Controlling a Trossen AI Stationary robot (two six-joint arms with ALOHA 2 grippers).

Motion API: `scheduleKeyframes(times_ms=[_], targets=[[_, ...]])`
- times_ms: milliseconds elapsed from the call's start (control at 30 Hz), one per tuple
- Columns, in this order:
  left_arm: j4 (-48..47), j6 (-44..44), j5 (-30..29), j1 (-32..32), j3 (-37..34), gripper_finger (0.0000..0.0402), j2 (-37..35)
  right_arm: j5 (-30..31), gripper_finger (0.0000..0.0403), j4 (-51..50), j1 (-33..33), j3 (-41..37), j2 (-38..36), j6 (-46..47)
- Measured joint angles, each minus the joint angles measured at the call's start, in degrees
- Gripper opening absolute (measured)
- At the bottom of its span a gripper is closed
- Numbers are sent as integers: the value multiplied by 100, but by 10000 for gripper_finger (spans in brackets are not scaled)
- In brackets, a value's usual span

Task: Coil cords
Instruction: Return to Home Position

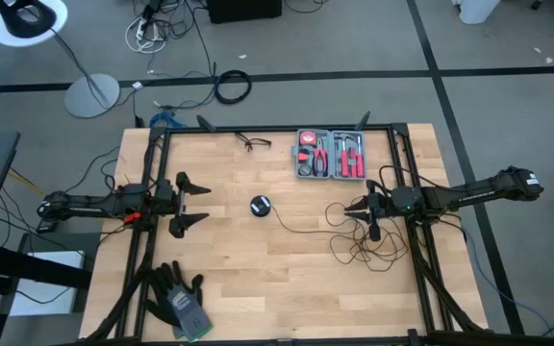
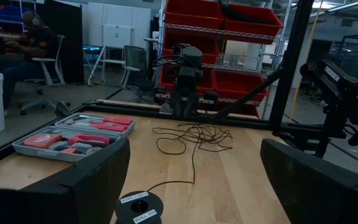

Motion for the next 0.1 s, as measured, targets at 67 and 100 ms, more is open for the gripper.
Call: scheduleKeyframes(times_ms=[67,100], targets=[[0,0,-1,0,-2,367,1,0,61,0,0,0,0,0],[0,0,-2,0,-2,367,2,2,61,0,0,0,0,0]])
